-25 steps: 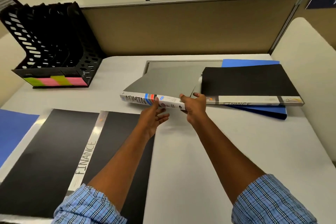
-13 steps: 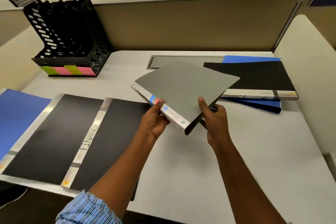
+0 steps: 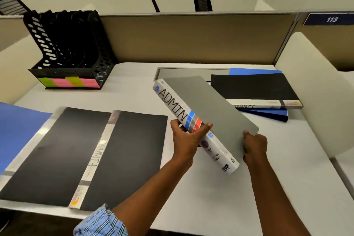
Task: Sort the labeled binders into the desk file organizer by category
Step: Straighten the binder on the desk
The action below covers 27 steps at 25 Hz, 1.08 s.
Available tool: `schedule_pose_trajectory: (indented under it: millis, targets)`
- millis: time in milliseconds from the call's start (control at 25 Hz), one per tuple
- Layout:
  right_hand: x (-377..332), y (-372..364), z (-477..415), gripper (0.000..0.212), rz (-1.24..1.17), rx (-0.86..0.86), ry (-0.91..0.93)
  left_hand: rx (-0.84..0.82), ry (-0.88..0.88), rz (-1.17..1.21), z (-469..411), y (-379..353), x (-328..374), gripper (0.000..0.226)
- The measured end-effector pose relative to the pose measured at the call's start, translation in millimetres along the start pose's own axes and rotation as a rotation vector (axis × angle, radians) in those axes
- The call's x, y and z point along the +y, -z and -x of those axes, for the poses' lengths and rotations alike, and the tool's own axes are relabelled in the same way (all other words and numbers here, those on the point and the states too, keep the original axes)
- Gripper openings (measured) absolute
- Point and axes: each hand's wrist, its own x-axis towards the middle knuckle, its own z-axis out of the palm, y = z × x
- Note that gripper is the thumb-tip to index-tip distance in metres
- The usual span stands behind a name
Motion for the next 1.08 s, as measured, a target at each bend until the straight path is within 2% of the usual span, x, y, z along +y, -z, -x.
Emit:
schedule_pose_trajectory:
  millis: [200,360,440,520,600,640,720,760,840,960,1080]
  targets:
    - [7.6,-3.2,19.0,0.016,0.074,0.057,0.061,-0.080,-0.049,-0.047,15.4,11.4,9.1,0.073]
    - [22.7,5.1,35.0,0.013,-0.002,0.138,0.057,-0.150,0.036,-0.077,14.9,34.8,6.5,0.066]
    - [31.7,17.6,40.1,0.021,-0.048,0.170,0.027,-0.188,0.096,-0.062,13.0,47.9,0.8,0.064]
    - [42.2,31.4,42.7,0.046,-0.088,0.216,-0.012,-0.236,0.181,-0.053,7.8,64.0,-4.7,0.064]
    - [54.4,45.2,45.6,0.058,-0.037,0.277,-0.017,-0.275,0.279,-0.059,0.0,81.7,-10.1,0.059]
    - [59.7,50.3,49.1,0.054,0.007,0.304,-0.007,-0.289,0.331,-0.074,-4.4,90.2,-12.3,0.055]
    - [71.0,56.2,56.0,0.024,0.150,0.315,0.018,-0.313,0.419,-0.107,-13.1,105.0,-17.5,0.048]
    - [77.0,57.4,58.6,0.021,0.218,0.306,0.033,-0.330,0.456,-0.116,-16.9,111.0,-19.7,0.046]
    - [88.3,58.1,63.5,0.034,0.314,0.302,0.058,-0.350,0.507,-0.141,-24.3,119.8,-22.0,0.043]
    - [107.9,57.0,71.3,0.042,0.451,0.315,0.037,-0.354,0.542,-0.223,-30.4,129.3,-29.8,0.043]
    - [123.5,51.3,79.8,0.058,0.466,0.359,0.039,-0.326,0.471,-0.367,-28.4,133.2,-38.9,0.043]
